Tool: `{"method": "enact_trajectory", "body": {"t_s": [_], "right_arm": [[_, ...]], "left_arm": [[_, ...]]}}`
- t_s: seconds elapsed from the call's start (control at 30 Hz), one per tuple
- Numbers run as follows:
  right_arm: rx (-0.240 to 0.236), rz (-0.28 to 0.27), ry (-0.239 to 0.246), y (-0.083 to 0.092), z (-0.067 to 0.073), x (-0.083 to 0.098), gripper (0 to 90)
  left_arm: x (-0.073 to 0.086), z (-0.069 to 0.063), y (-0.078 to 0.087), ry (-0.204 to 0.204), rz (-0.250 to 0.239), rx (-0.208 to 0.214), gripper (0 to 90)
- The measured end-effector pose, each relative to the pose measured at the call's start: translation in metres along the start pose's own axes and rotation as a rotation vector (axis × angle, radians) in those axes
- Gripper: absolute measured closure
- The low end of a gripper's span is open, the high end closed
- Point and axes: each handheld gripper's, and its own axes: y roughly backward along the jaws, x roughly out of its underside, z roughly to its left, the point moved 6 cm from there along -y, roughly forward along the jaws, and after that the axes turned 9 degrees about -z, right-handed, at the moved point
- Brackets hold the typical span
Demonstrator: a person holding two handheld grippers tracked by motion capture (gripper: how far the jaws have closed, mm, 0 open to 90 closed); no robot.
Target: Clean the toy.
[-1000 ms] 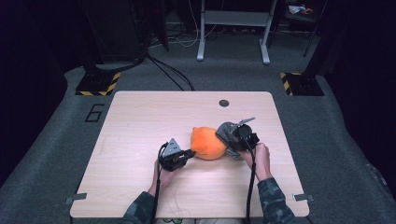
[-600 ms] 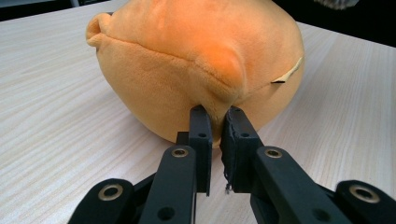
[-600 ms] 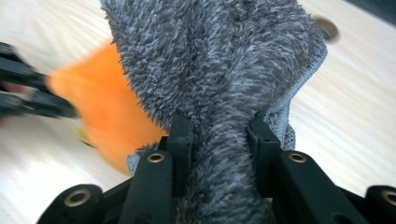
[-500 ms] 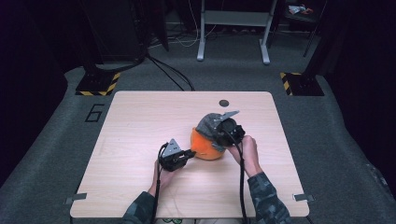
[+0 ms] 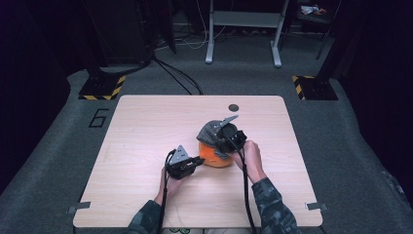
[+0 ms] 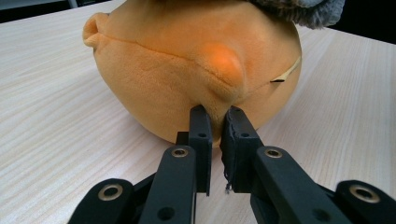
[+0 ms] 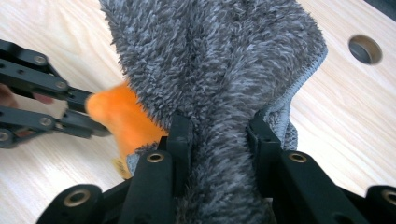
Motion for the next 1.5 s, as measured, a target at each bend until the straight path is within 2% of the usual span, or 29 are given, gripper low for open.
{"method": "enact_trajectory", "body": {"t_s": [0.03,0.2,0.27,0.47,0.67,0.9,1.0,1.07,1.2,1.27,1.33,1.4,1.5], "right_arm": [[0.001,-0.007,0.003,0.0,-0.004,0.001,67.5],[0.018,0.008,-0.065,0.004,-0.019,0.014,67.3],[0.028,0.014,-0.066,0.005,-0.026,0.019,67.3],[0.045,0.024,-0.132,0.006,-0.042,0.037,67.3],[0.054,0.039,-0.18,0.004,-0.052,0.057,67.3],[0.07,0.104,-0.211,-0.002,-0.058,0.081,67.3],[0.079,0.116,-0.226,-0.001,-0.061,0.085,67.4],[0.101,0.09,-0.21,0.004,-0.063,0.082,67.4],[0.113,0.026,-0.184,0.02,-0.06,0.066,67.5],[0.112,-0.003,-0.165,0.028,-0.053,0.054,67.5],[0.092,-0.033,-0.115,0.034,-0.041,0.041,67.5],[0.068,-0.04,-0.09,0.032,-0.03,0.033,67.5],[0.034,0.006,-0.04,0.02,-0.016,0.03,67.6]], "left_arm": [[0.0,0.0,0.0,-0.001,0.002,0.001,82.6],[0.0,0.0,0.0,0.0,0.001,0.0,82.6],[0.0,0.0,0.0,0.0,0.002,0.0,82.6],[0.0,0.0,0.0,-0.004,0.004,0.003,82.5],[0.0,0.0,0.0,-0.002,0.002,0.001,82.3],[0.001,-0.001,0.0,-0.001,0.001,-0.001,82.3],[0.001,0.0,0.0,-0.005,0.003,-0.003,82.3],[0.001,0.0,0.0,-0.004,0.005,-0.004,82.3],[0.001,0.0,0.0,-0.007,0.004,-0.004,82.3],[0.001,0.0,0.0,-0.006,0.003,-0.003,82.2],[0.001,0.0,0.0,-0.009,-0.001,-0.006,82.1],[0.001,0.0,0.001,-0.008,0.003,-0.004,82.0],[0.001,0.0,0.001,-0.011,0.0,-0.009,81.9]]}}
